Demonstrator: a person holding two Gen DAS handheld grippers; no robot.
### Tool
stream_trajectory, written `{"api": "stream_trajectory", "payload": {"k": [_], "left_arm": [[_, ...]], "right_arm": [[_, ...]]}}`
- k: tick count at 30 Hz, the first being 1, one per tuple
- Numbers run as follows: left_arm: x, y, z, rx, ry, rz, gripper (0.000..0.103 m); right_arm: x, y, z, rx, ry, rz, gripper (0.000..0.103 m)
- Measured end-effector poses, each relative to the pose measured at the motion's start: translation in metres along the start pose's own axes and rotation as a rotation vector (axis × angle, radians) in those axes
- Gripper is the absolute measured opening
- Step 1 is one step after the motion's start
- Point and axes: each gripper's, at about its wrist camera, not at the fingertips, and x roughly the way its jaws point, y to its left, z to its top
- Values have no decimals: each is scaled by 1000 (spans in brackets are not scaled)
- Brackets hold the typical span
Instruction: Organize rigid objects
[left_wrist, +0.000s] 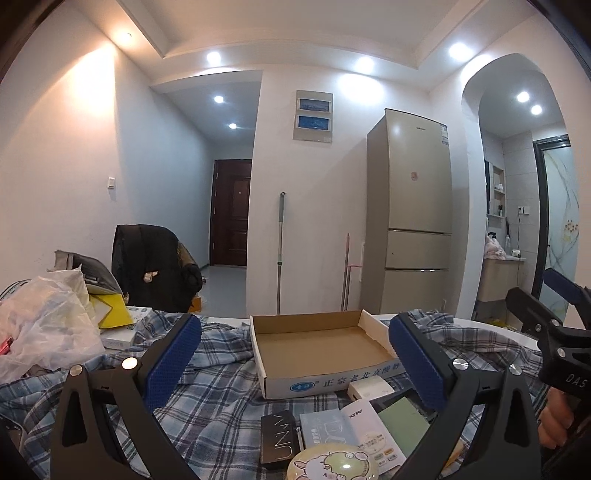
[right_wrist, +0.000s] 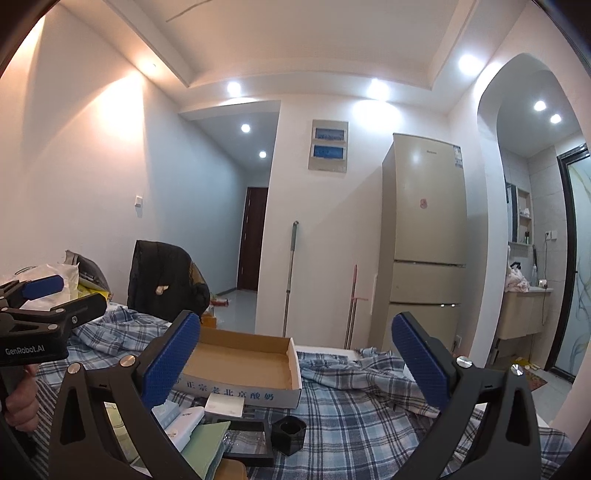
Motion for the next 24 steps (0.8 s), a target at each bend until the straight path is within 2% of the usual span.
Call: {"api": "stream_trajectory", "payload": {"k": [6,12,16,24], "left_arm": [[0,1,0,-9,0,-19,103],[-2,3,0,-14,-7,2,103],[-9,-1,0,7,-43,18,103],[-15,-5,1,35,-78,-3,103]], "right_arm": [[-3,1,0,-9,-15,1,103],[-1,-5,1,17,11,-1,103],[-1,-6,2,16,11,-10,103],[-3,-3,3,6,-2,-8,103]]}}
